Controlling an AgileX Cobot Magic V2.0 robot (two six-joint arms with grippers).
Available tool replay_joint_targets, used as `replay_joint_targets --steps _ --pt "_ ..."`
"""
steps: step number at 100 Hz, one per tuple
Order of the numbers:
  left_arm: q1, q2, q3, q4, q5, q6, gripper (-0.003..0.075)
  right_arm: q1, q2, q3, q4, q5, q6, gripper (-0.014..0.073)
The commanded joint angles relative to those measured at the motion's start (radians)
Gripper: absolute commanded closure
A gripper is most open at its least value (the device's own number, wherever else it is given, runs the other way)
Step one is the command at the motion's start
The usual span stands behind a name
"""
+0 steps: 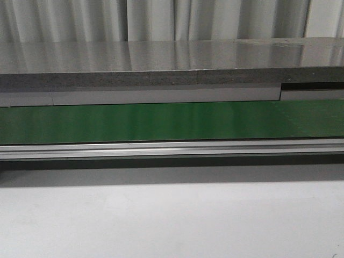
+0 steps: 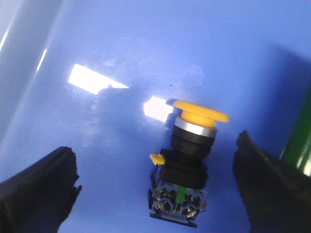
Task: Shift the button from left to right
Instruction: 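Close the left gripper around the black base of the yellow button, then lift the button and lower it onto the belt end beside the blue tray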
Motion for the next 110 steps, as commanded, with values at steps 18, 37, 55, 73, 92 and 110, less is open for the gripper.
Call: replay_joint_targets --steps 18,37,55,73,92,110 --pt "0.001 0.008 -0.036 -0.01 -0.031 -0.002 0.0106 -0.007 -0.019 -0.017 -0.009 -0.084 -0.002 0.066" --pt "0.001 0.043 -0.036 -0.01 -0.02 -0.002 0.0106 -0.007 -0.019 -0.017 -0.009 -0.083 -0.002 0.066" --pt "0.001 0.065 -0.036 -0.007 -0.02 -0.002 0.0144 -0.007 -0.019 -0.017 -0.009 -0.083 -0.002 0.066" --pt "0.001 0.102 -0.036 -0.002 -0.002 -0.002 0.0199 -0.007 -0.019 -0.017 -0.009 -0.083 -0.002 0.066" --pt "0.001 0.118 -0.036 -0.002 0.012 -0.002 0.034 -0.007 -0.019 -0.017 -0.009 -0.083 -0.002 0.066" --pt "0.001 0.116 -0.036 -0.002 0.025 -0.002 0.0638 -0.007 -0.019 -0.017 -0.009 -0.083 -0.002 0.066"
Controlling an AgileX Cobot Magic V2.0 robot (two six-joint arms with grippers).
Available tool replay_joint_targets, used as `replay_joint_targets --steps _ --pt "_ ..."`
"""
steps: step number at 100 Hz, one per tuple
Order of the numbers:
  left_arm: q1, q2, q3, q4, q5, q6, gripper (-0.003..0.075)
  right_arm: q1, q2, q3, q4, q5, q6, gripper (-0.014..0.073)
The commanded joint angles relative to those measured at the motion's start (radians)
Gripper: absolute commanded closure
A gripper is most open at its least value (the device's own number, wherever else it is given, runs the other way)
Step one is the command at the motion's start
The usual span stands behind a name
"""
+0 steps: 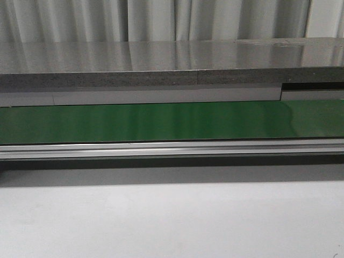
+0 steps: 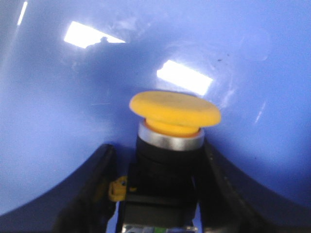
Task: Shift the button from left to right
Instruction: 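Lift the button and lower it onto the belt end beside the blue tray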
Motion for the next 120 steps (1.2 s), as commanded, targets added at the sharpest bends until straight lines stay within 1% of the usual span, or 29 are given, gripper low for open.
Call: replay_joint_targets --steps 1,7,9,30,37,57,71,92,106,120 --pt "-0.004 -0.035 -0.017 -0.031 0.016 -0.003 0.0648 -0.007 -0.019 -0.017 -0.009 -0.083 -0.002 0.066" --pt "-0.004 -0.046 -0.017 -0.031 0.018 -0.003 0.0727 -0.007 -0.019 -0.017 -0.009 -0.083 -0.002 0.066" --pt "-0.004 -0.053 -0.017 -0.031 0.018 -0.003 0.0743 -0.007 -0.019 -0.017 -0.009 -0.083 -0.002 0.066" --pt "-0.004 -0.146 -0.028 -0.042 0.015 -0.003 0.0741 -0.007 -0.019 -0.017 -0.009 -0.083 -0.002 0.066" --pt "-0.008 -0.183 -0.041 -0.059 0.022 0.02 0.0741 -0.007 -0.019 -0.017 -0.009 -0.083 -0.002 0.066" --pt "-0.057 -0.259 -0.104 -0.079 0.106 0.087 0.0741 -0.007 -0.019 -0.017 -0.009 -0.083 -0.002 0.066" --pt "-0.12 -0.265 -0.129 -0.079 0.176 0.127 0.0741 -0.007 -0.019 -0.017 -0.009 -0.083 -0.002 0.066" --pt "-0.212 -0.265 -0.129 -0.013 0.199 0.131 0.0741 -0.007 -0.019 -0.017 -0.009 -0.083 -0.002 0.066" --pt "-0.237 -0.255 -0.129 -0.005 0.201 0.131 0.0741 -0.007 -0.019 -0.017 -0.009 -0.083 -0.002 0.066" --pt "-0.237 -0.238 -0.129 -0.005 0.203 0.131 0.0738 -0.007 -0.019 -0.017 -0.009 -0.083 -0.002 0.066"
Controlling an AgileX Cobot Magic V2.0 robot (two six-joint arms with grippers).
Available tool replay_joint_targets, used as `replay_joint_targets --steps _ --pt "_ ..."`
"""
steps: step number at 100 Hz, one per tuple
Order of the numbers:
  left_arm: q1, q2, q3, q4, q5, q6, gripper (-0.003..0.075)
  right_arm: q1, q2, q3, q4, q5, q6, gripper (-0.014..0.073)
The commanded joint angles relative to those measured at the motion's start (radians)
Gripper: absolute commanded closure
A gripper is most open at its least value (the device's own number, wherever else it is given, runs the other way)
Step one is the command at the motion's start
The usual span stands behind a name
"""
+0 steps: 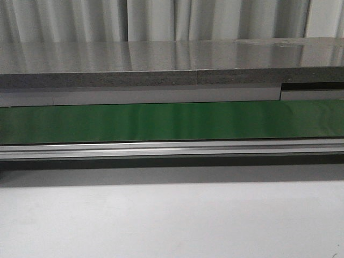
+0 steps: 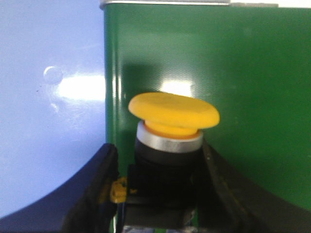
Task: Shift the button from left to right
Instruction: 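Lift the button and lower it onto the belt end beside the blue tray, then open the left gripper and raise it away from the button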
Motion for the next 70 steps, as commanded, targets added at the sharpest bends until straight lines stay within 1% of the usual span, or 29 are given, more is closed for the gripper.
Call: replay_joint_targets --steps 1,8,12,14,17,19,22,23,24,26,28,29,31,34,37,38,42,46,58,70 --pt "-0.006 -0.03 -0.033 -0.006 -0.016 0.0 0.0737 -0.007 -0.019 -0.017 -0.009 -0.083 -0.002 0.066" --pt "-0.006 -0.021 -0.033 -0.015 -0.008 0.0 0.0702 -0.007 -0.019 -0.017 -0.009 -0.083 -0.002 0.066" --pt "-0.006 -0.017 -0.033 -0.02 -0.003 0.003 0.0652 -0.007 -0.019 -0.017 -0.009 -0.083 -0.002 0.066" --pt "-0.006 -0.015 -0.033 -0.022 -0.002 0.003 0.0606 -0.007 -0.019 -0.017 -0.009 -0.083 -0.002 0.066" --pt "-0.006 -0.015 -0.033 -0.03 0.0 0.005 0.0567 -0.007 -0.019 -0.017 -0.009 -0.083 -0.002 0.066" --pt "-0.006 -0.015 -0.033 -0.032 0.001 0.01 0.0507 -0.007 -0.019 -0.017 -0.009 -0.083 -0.002 0.066" --pt "-0.006 -0.015 -0.033 -0.035 0.001 0.012 0.0456 -0.007 -0.019 -0.017 -0.009 -0.083 -0.002 0.066" --pt "-0.006 -0.015 -0.033 -0.037 0.001 0.012 0.0402 -0.007 -0.019 -0.017 -0.009 -0.083 -0.002 0.066" --pt "-0.006 -0.015 -0.033 -0.037 0.001 0.012 0.0402 -0.007 -0.019 -0.017 -0.009 -0.083 -0.002 0.066" --pt "-0.006 -0.015 -0.033 -0.039 0.001 0.012 0.0329 -0.007 -0.019 -0.017 -0.009 -0.083 -0.002 0.066" --pt "-0.006 -0.015 -0.033 -0.041 0.001 0.012 0.0293 -0.007 -0.019 -0.017 -0.009 -0.083 -0.002 0.066" --pt "-0.006 -0.015 -0.033 -0.043 0.001 0.012 0.0258 -0.007 -0.019 -0.017 -0.009 -0.083 -0.002 0.066" --pt "-0.006 -0.015 -0.033 -0.044 0.001 0.012 0.0224 -0.007 -0.019 -0.017 -0.009 -0.083 -0.002 0.066" --pt "-0.006 -0.015 -0.033 -0.048 0.001 0.012 0.015 -0.007 -0.019 -0.017 -0.009 -0.083 -0.002 0.066" --pt "-0.006 -0.015 -0.033 -0.048 0.001 0.012 0.009 -0.007 -0.019 -0.017 -0.009 -0.083 -0.002 0.066" --pt "-0.006 -0.015 -0.033 -0.049 0.001 0.012 0.009 -0.007 -0.019 -0.017 -0.009 -0.083 -0.002 0.066" --pt "-0.006 -0.015 -0.033 -0.049 0.001 0.012 0.0034 -0.007 -0.019 -0.017 -0.009 -0.083 -0.002 0.066" --pt "-0.006 -0.017 -0.033 -0.049 0.002 0.012 0.0023 -0.007 -0.019 -0.017 -0.009 -0.083 -0.002 0.066" --pt "-0.006 -0.03 -0.037 -0.081 0.013 0.012 0.005 -0.007 -0.019 -0.017 -0.009 -0.083 -0.002 0.066" --pt "-0.006 -0.067 -0.039 -0.107 0.019 0.015 0.005 -0.007 -0.019 -0.017 -0.009 -0.083 -0.002 0.066"
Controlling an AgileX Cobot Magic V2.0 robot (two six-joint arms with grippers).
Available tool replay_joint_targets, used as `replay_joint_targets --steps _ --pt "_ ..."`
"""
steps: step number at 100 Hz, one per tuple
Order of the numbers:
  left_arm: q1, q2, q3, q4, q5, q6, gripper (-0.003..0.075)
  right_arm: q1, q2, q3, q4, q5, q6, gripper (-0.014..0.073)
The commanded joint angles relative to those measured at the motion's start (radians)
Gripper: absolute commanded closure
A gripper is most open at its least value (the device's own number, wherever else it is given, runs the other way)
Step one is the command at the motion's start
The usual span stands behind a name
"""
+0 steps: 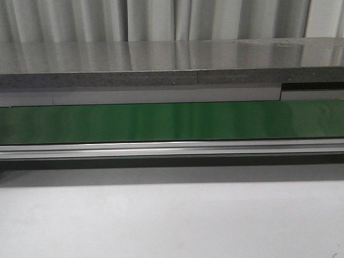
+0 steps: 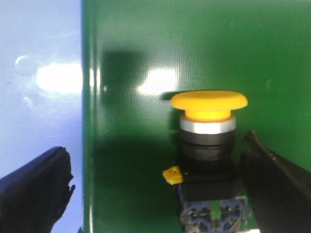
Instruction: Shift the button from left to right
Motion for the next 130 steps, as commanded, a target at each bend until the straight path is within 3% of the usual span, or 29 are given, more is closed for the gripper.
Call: replay_joint_targets --steps 1,25,46,88,130 --pt "-0.006 -0.088 -0.039 -0.046 -0.007 0.005 0.005 -0.007 -0.019 -0.017 -0.009 -0.083 -0.003 0.066" --pt "-0.006 -0.208 -0.035 -0.137 -0.043 0.058 0.005 -0.007 -0.019 -0.017 -0.009 -0.083 -0.003 0.066" --pt "-0.016 -0.356 0.051 -0.193 -0.152 0.09 0.005 -0.007 -0.019 -0.017 -0.009 -0.083 -0.003 0.066" --pt "-0.232 -0.825 0.502 -0.139 -0.594 0.09 0.005 -0.007 -0.019 -0.017 -0.009 -0.083 -0.003 0.066" --pt "-0.252 -1.382 0.904 -0.139 -0.752 0.09 0.0051 -0.007 -0.019 -0.017 -0.009 -0.083 -0.003 0.066"
